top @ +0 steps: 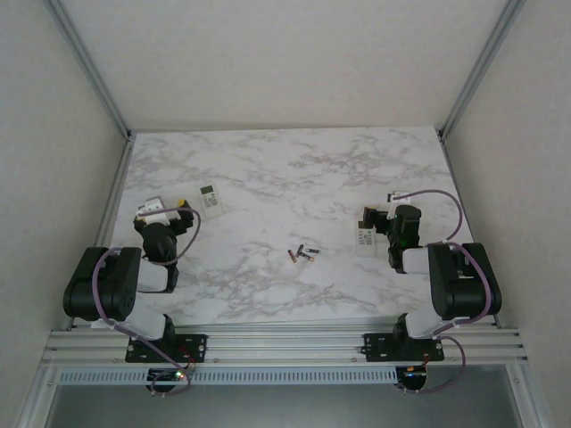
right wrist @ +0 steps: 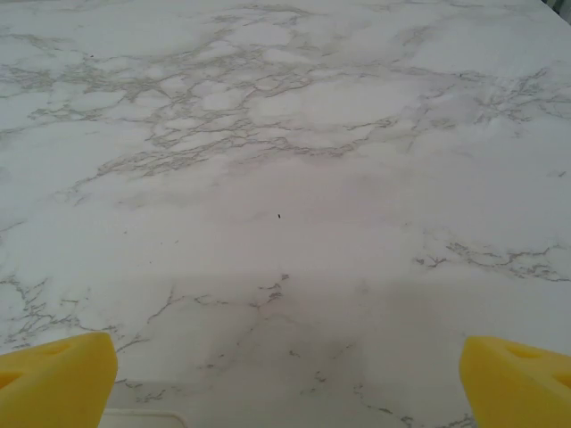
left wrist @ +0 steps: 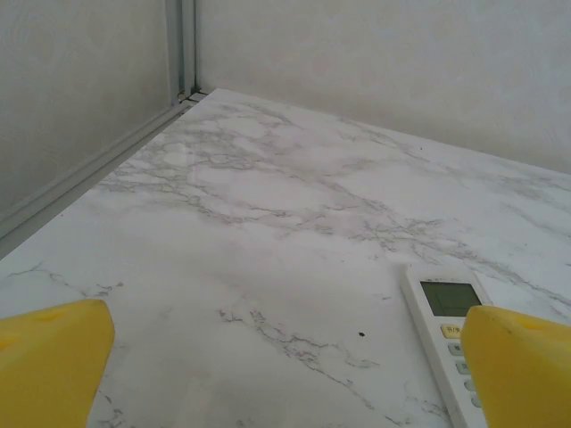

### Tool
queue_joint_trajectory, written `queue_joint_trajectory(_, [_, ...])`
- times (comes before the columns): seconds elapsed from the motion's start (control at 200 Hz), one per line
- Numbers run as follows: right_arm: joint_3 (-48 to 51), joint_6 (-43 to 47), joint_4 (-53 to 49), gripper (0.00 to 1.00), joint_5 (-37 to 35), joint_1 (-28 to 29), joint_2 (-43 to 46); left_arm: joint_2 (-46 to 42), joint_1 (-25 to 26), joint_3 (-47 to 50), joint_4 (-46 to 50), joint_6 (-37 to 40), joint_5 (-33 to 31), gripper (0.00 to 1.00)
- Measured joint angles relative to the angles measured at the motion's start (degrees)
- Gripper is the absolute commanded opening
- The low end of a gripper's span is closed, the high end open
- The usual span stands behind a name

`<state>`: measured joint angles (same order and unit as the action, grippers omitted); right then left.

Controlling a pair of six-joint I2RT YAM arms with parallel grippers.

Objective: Load the batteries into the remote control

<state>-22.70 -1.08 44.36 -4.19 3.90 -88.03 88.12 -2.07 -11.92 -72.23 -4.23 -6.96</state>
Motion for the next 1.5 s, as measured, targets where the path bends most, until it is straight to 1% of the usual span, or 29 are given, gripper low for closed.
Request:
queue_joint_trajectory(0.556, [0.00, 0.07, 0.02, 0.99, 0.50, 0.00, 0.00, 0.00, -0.02, 0.00, 0.00, 0.00, 0.44, 1.00])
queue_joint_trajectory(0.641, [0.00, 0.39, -0.04, 0.99, 1.62, 0.00, 0.07, 0.00, -0.02, 0.02, 0.00, 0.22, 1.09, 0.99])
queue_joint_trajectory(0.681, [-0.02, 0.70, -1.03, 0.99, 2.51, 0.00, 0.79, -0.02, 0.07, 0.02, -0.02, 0.48, 1.42, 1.00])
queue_joint_trajectory(0.746, [-0.42, 0.37, -5.81, 0.99, 2.27, 0.15, 4.24, -0.94, 0.52, 0.24, 0.09, 1.07, 1.20, 1.00])
queue_joint_trajectory(0.821, [-2.34, -2.75, -14.32, 0.99, -0.46, 0.26, 11.80, -6.27, 2.19, 0.94, 2.40, 1.44, -1.27, 1.00])
queue_joint_trajectory(0.876, [-5.27, -6.43, -22.32, 0.99, -1.40, 0.22, 18.01, -12.96, 4.26, 0.85, 6.27, 1.73, -3.96, 1.00])
queue_joint_trajectory(0.916, [-8.22, -9.22, -28.39, 0.99, -0.83, 0.20, 22.18, -18.88, 5.92, 0.33, 9.51, 1.36, -5.75, 1.00])
queue_joint_trajectory(0.986, [-15.06, -14.49, -39.23, 0.99, 1.09, 1.01, 27.69, -28.37, 8.81, -2.73, 17.49, -1.66, -7.23, 1.00])
queue_joint_trajectory(1.051, [-20.44, -18.21, -47.34, 0.99, 2.32, 3.28, 30.05, -33.88, 11.08, -8.02, 25.66, -5.86, -6.32, 1.00])
queue_joint_trajectory(1.121, [-23.56, -21.09, -54.36, 0.99, 3.69, 7.04, 30.53, -36.57, 14.08, -14.97, 34.27, -10.51, -2.54, 1.00])
queue_joint_trajectory(1.192, [-25.07, -22.88, -61.33, 0.99, 4.37, 11.02, 28.55, -36.59, 18.10, -22.25, 43.15, -14.01, 3.69, 0.99])
queue_joint_trajectory(1.257, [-25.92, -23.87, -67.17, 0.99, 3.56, 13.84, 24.02, -35.32, 22.60, -28.04, 50.75, -15.78, 9.20, 1.00])
queue_joint_trajectory(1.307, [-26.12, -24.06, -70.75, 0.99, 2.12, 15.50, 19.96, -34.58, 26.47, -30.80, 55.45, -16.17, 12.22, 1.00])
queue_joint_trajectory(1.417, [-26.34, -24.26, -76.89, 0.99, -2.43, 17.73, 11.72, -34.34, 33.55, -32.00, 63.14, -16.22, 17.20, 0.99])
queue_joint_trajectory(1.497, [-26.93, -24.74, -79.17, 0.99, -6.10, 17.88, 6.60, -33.92, 35.43, -31.91, 67.28, -16.20, 19.39, 1.00])
